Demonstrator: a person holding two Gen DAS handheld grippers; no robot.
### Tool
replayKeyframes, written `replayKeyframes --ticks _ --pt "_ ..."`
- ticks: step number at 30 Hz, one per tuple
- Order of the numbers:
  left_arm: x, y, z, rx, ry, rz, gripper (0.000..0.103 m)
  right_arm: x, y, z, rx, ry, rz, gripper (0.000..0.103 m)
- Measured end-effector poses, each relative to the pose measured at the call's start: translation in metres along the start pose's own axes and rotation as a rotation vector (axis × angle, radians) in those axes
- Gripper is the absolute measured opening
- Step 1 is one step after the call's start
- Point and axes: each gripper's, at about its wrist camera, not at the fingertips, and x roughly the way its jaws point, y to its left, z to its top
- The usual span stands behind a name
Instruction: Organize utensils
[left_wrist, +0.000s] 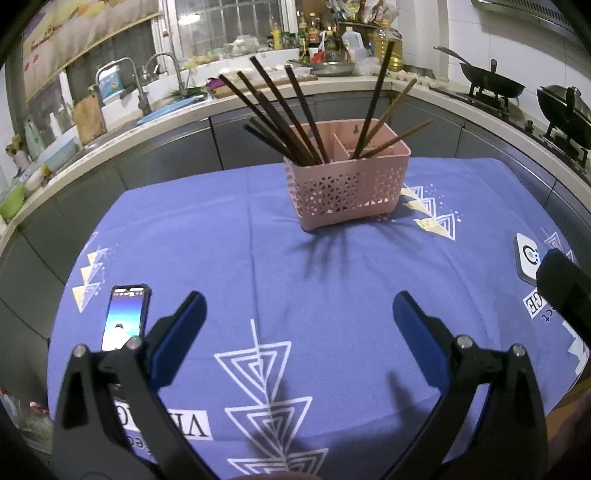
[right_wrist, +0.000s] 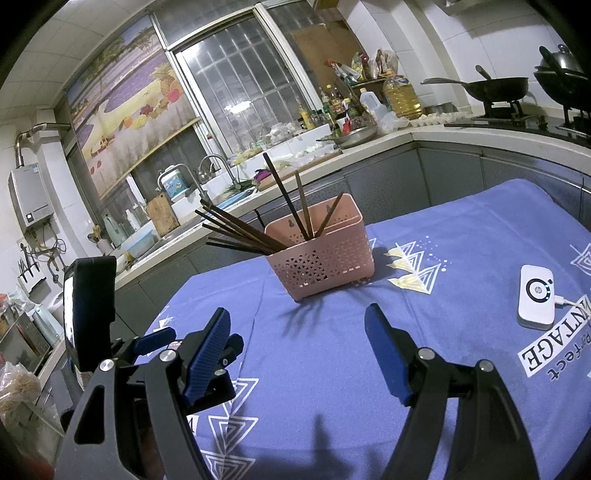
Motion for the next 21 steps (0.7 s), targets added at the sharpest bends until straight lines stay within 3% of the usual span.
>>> replayKeyframes --ticks 15,21 --pt "-0.002 0.003 0.002 0.001 -0.012 -0.010 0.097 0.001 0.007 -0.009 -0.022 -0.006 0.004 0.075" --pt "0.004 0.004 0.002 -0.008 0.018 -0.031 0.097 0.002 0.006 -0.008 -0.008 0.000 -0.010 0.087"
